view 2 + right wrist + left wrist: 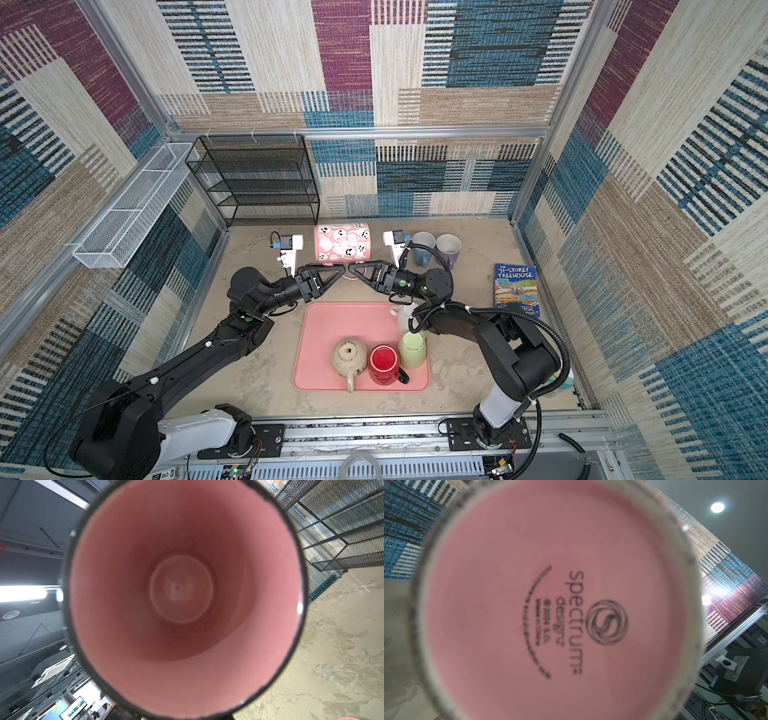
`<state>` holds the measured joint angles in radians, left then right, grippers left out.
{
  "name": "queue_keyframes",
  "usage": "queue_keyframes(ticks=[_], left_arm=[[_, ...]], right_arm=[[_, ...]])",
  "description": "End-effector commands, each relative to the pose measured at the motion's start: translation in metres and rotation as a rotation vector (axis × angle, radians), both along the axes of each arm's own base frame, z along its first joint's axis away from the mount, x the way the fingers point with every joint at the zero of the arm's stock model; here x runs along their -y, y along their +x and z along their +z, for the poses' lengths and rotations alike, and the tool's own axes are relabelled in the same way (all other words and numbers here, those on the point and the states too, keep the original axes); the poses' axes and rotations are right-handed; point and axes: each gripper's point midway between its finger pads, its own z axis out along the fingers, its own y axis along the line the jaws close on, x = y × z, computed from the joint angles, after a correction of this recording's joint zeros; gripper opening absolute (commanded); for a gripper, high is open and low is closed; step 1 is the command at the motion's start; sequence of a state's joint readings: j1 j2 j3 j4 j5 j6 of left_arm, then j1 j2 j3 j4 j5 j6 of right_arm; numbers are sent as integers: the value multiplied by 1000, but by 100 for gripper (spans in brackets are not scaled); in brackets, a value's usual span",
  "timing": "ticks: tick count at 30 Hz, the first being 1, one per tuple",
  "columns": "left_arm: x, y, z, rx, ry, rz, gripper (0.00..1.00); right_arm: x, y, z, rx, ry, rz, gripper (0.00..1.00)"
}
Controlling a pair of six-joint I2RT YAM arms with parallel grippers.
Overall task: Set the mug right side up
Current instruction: 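Close the right gripper on the pink mug's rim while the left holds it, then carry the pink mug to the light blue mug with right gripper while left withdraws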
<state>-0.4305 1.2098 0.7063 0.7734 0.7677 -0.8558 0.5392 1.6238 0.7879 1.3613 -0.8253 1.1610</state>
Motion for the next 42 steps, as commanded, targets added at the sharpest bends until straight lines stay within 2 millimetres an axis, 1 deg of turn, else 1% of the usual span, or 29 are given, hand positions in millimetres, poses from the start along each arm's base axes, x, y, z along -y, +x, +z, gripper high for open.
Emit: queue_keyframes(ticks=[1, 4, 5, 8, 11, 15, 16, 20, 21, 22, 26, 31, 34, 37, 38, 40, 42], left_arm=[[-4, -1, -11, 2, 60, 32, 48], [-10, -3, -18, -10, 107, 73, 57], [-13, -4, -17, -7, 119, 86, 64], [-20, -8, -17, -1, 155, 122, 77], [-28, -12, -16, 6, 190, 162, 84], [-36, -18, -19, 3, 242, 192, 88], [-41, -16, -21, -4, 257, 226, 88], [-51, -19, -34, -44, 316, 270, 92], [-54, -19, -39, -58, 337, 286, 94], [-58, -19, -46, -81, 371, 305, 99], [-73, -20, -66, -150, 522, 351, 99], [-98, -18, -79, -205, 696, 446, 99], [-109, -15, -86, -229, 791, 476, 99], [-112, -15, -93, -241, 852, 462, 99], [-112, -15, -95, -243, 864, 457, 99], [-115, -16, -97, -248, 891, 458, 99], [-118, -17, -99, -252, 926, 460, 99]], right_arm=[[7, -5, 20, 112, 29, -55, 0], [5, -3, 18, 120, -30, -78, 0], [4, -2, 17, 121, -56, -86, 0], [2, 1, 13, 124, -135, -107, 0], [3, -1, 13, 137, -188, -122, 0], [8, 4, 10, 129, -276, -179, 0], [9, 3, 10, 131, -294, -188, 0], [14, 4, 12, 129, -345, -219, 0], [15, 5, 12, 126, -360, -228, 0], [15, 7, 9, 112, -388, -237, 0], [22, 18, 0, 76, -506, -301, 0], [42, 40, -13, 50, -666, -463, 0], [52, 55, -21, 32, -754, -535, 0], [60, 72, -41, 1, -874, -594, 0], [65, 80, -46, -12, -914, -629, 0], [75, 93, -63, -40, -1010, -686, 0], [82, 104, -73, -55, -1066, -734, 0]])
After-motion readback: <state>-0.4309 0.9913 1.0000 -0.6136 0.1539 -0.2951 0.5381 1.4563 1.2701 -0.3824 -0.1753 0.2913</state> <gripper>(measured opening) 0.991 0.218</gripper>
